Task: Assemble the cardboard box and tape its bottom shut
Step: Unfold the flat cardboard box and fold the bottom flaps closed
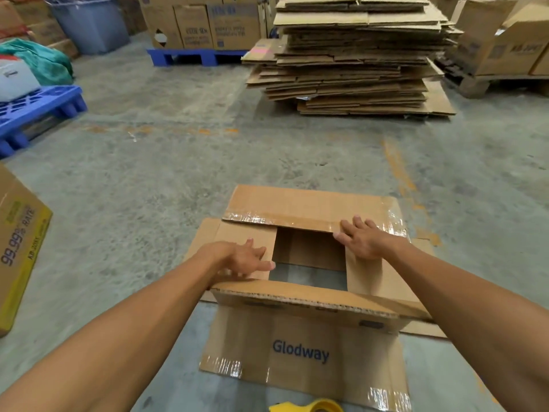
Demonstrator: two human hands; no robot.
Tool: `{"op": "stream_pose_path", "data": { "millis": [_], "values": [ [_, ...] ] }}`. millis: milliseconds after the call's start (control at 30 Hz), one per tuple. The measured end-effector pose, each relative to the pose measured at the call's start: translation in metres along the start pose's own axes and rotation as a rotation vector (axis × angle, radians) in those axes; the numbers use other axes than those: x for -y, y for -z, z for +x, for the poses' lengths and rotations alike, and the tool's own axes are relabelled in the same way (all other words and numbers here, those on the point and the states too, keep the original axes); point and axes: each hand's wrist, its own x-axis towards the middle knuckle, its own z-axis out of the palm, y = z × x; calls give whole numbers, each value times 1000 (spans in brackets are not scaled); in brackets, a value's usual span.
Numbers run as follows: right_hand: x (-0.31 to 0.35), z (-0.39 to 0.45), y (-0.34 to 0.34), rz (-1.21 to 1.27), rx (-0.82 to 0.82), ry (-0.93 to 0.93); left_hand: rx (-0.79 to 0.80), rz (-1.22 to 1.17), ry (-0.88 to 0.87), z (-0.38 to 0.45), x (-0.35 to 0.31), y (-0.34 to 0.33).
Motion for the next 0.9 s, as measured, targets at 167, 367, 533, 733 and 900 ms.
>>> {"op": "stream_pose_path", "data": {
  "millis": [167,367,533,733,900],
  "values": [
    [5,-7,50,128,184,-98,259,-319,-232,-56,-8,50],
    [-1,-5,78,235,225,-102,-39,-102,-262,-57,-16,63],
    [-30,-7,72,275,-133,-60,-832,72,-92,-10,-14,48],
    [-50,-21,10,163,-302,-142,-642,-63,99,49,19,-5],
    [-47,-23,-49,217,-259,-194,-653,-57,87,60,24,-24]
  ]
}}
